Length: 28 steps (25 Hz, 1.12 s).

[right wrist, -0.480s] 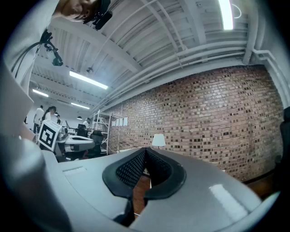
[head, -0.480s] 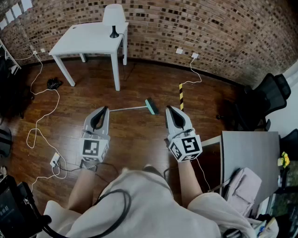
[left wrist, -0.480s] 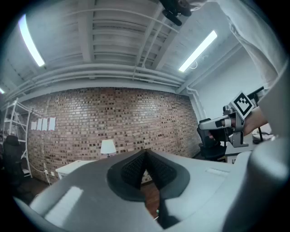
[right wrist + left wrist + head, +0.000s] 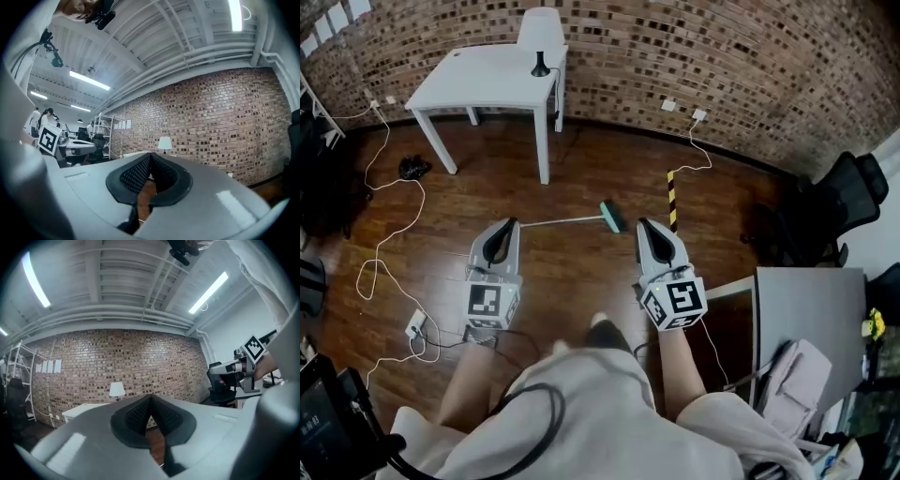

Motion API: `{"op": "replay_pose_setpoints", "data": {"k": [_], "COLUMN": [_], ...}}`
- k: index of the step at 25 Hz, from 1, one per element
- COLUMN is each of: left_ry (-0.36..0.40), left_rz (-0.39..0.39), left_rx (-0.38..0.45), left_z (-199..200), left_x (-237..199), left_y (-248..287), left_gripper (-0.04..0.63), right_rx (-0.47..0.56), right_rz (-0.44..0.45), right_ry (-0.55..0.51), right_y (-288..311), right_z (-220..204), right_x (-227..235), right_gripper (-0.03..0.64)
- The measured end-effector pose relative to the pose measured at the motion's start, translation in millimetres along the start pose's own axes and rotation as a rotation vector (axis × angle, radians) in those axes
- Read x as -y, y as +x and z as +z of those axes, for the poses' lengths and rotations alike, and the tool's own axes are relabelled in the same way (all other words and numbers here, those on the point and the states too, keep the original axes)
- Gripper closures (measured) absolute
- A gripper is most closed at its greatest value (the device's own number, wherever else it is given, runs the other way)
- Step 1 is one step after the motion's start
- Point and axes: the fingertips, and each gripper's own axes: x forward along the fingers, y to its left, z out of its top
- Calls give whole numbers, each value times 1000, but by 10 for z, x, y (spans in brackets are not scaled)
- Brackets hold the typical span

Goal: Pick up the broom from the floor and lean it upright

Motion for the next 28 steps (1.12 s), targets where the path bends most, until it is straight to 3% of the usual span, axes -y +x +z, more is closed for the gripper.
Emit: {"op": "replay_pose_setpoints", "data": {"k": [13, 18, 28], "left_ry": [23, 26, 33], "left_rz": [31, 57, 80], "left_rx": [-37, -33, -13], "left_z": [-202, -196, -76], "left_x": [-354, -527, -683], "left_y": [786, 1290, 2543], "left_gripper": [594, 594, 594], "right_rx": [-24, -24, -5], "right_rz": [47, 61, 161], "right_ry": [16, 33, -55], "right_y": [918, 1400, 2424], "right_z": [-146, -181, 31], "right_x": [438, 773, 1492], "right_gripper": [604, 604, 603]}}
